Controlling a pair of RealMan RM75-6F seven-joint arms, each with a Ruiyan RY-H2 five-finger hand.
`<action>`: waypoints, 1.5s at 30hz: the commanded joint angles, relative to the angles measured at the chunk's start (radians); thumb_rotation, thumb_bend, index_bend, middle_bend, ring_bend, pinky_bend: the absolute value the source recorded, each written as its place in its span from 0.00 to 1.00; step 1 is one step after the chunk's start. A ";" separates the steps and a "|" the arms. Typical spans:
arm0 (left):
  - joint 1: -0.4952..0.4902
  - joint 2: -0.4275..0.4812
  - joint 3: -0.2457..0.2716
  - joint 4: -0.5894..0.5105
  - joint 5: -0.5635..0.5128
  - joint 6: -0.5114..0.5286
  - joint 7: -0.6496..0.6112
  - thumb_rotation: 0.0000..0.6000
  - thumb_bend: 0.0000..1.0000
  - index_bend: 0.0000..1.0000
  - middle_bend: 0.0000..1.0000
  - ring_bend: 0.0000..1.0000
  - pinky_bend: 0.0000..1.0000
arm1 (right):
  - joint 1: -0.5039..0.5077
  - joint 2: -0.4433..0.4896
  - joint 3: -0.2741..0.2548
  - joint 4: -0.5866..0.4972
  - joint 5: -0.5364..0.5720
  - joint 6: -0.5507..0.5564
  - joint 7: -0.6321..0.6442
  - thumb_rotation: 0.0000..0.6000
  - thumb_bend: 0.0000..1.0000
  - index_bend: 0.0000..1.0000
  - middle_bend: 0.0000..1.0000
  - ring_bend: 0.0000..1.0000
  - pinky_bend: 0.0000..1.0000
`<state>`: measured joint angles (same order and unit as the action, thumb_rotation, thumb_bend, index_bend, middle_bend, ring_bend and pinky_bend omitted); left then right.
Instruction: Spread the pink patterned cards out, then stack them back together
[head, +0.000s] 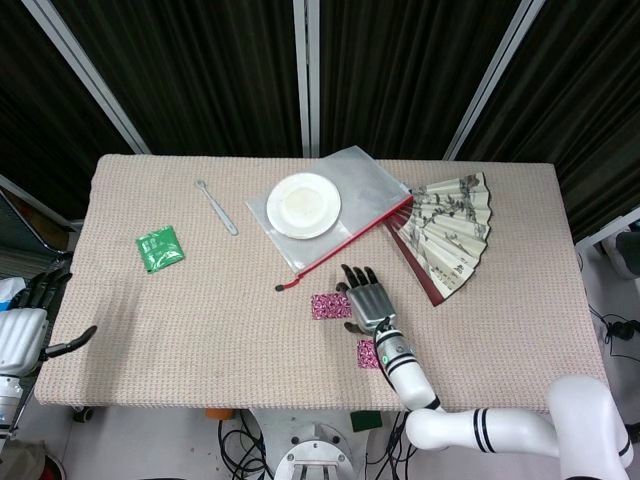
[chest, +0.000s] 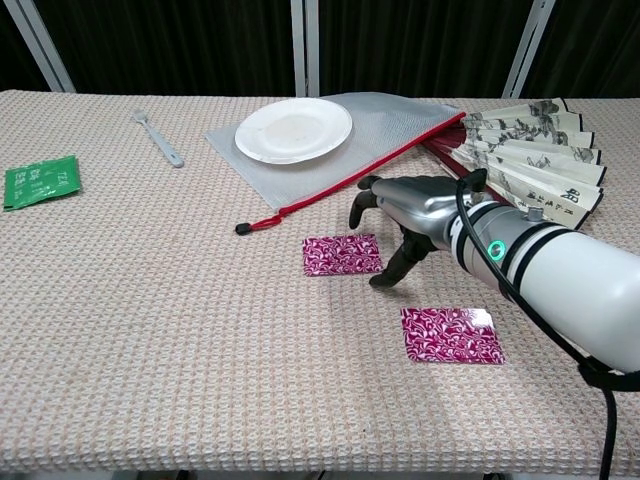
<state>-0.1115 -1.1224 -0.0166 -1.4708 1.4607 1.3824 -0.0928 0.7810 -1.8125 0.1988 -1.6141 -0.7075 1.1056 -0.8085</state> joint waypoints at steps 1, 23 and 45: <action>0.000 -0.003 0.001 0.003 -0.001 -0.002 -0.004 0.18 0.11 0.07 0.05 0.03 0.17 | 0.007 -0.007 0.002 0.006 0.009 -0.003 0.002 1.00 0.47 0.29 0.00 0.00 0.00; 0.005 0.014 -0.008 -0.002 -0.004 0.015 -0.008 0.17 0.10 0.07 0.05 0.03 0.17 | 0.056 -0.027 0.012 0.050 0.064 -0.028 0.031 1.00 0.59 0.41 0.01 0.00 0.00; 0.011 0.008 -0.005 0.004 0.002 0.023 -0.016 0.19 0.11 0.07 0.05 0.03 0.17 | -0.079 0.188 -0.131 -0.238 -0.139 0.123 0.114 1.00 0.62 0.42 0.02 0.00 0.00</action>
<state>-0.1007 -1.1149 -0.0218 -1.4666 1.4632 1.4051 -0.1087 0.7271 -1.6530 0.0927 -1.8220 -0.8195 1.2044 -0.7097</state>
